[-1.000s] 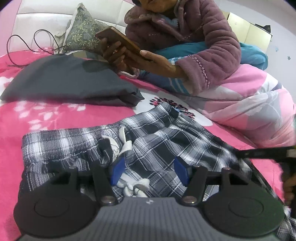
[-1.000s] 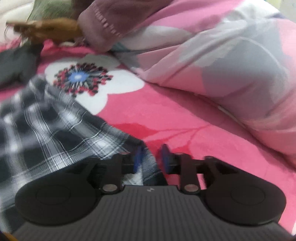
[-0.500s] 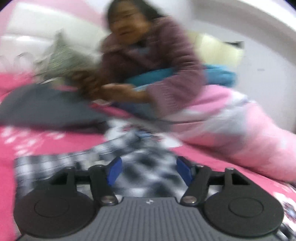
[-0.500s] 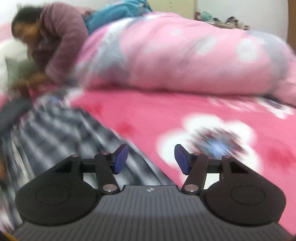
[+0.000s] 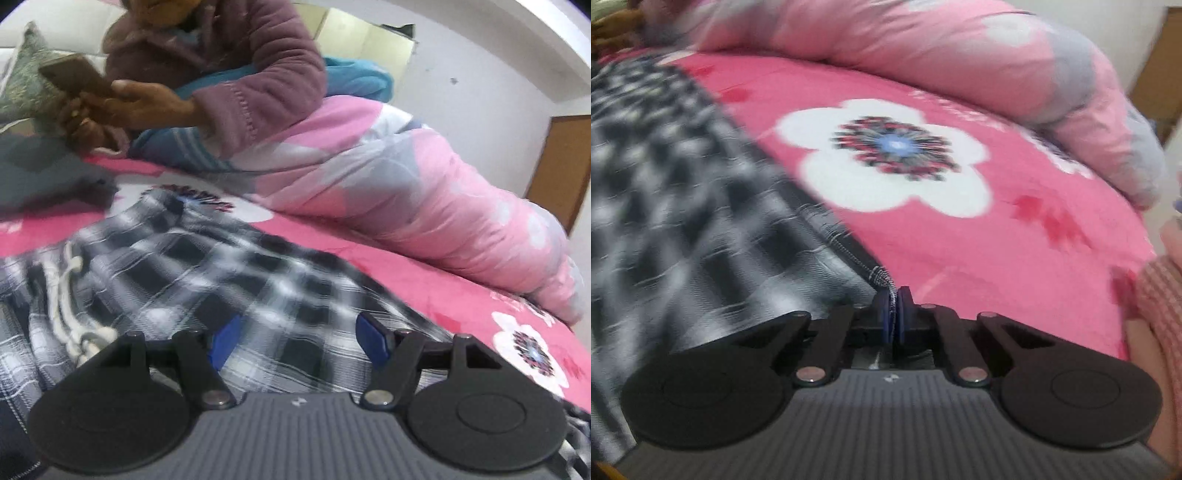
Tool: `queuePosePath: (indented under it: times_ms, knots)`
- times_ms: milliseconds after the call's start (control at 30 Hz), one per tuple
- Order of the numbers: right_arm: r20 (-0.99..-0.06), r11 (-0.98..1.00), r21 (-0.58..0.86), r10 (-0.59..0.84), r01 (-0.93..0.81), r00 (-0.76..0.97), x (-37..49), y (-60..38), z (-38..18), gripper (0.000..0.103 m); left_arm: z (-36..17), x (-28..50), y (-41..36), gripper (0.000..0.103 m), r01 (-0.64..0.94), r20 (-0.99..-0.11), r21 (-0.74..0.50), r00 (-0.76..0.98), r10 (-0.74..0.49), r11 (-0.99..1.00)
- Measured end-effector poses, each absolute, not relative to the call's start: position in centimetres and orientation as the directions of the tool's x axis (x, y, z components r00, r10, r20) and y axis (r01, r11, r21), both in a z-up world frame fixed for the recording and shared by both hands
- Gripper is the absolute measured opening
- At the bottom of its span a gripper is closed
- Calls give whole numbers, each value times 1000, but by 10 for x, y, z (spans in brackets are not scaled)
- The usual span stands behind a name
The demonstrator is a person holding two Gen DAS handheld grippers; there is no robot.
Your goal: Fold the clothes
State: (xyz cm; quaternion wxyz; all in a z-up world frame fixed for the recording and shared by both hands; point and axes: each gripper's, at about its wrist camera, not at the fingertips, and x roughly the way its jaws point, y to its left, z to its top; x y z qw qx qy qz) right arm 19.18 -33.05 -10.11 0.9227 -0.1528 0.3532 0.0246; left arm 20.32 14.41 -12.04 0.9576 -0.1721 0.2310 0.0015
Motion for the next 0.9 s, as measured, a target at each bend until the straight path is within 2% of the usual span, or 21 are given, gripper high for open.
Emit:
queuePosePath:
  times_ms: [167, 300, 500, 533, 600, 767, 900]
  knots:
    - [-610, 957, -277, -108, -83, 785, 213, -355, -95, 2, -126, 212, 159, 64, -181, -501, -338, 865, -14, 924]
    - [-592, 952, -295, -111, -86, 798, 256, -367, -89, 1, -125, 213, 158, 63, -202, -513, -317, 858, 11, 927]
    - [-667, 959, -278, -160, -45, 728, 308, -398, -137, 2, -126, 216, 157, 63, -207, -527, -299, 850, 20, 932]
    - [-651, 962, -271, -158, -33, 742, 309, -401, -138, 5, -126, 216, 157, 63, -207, -527, -298, 850, 19, 932]
    - [-632, 970, -240, -188, 41, 752, 312, -414, -128, 22, -125, 216, 157, 64, -207, -528, -300, 849, 19, 931]
    - [-609, 966, -70, -238, 247, 757, 309, -462, -102, 26, -125, 216, 158, 64, -207, -527, -310, 850, 13, 928]
    - [-554, 971, 29, -180, 236, 813, 270, -464, -75, 26, -124, 215, 160, 64, -207, -526, -320, 850, 8, 924]
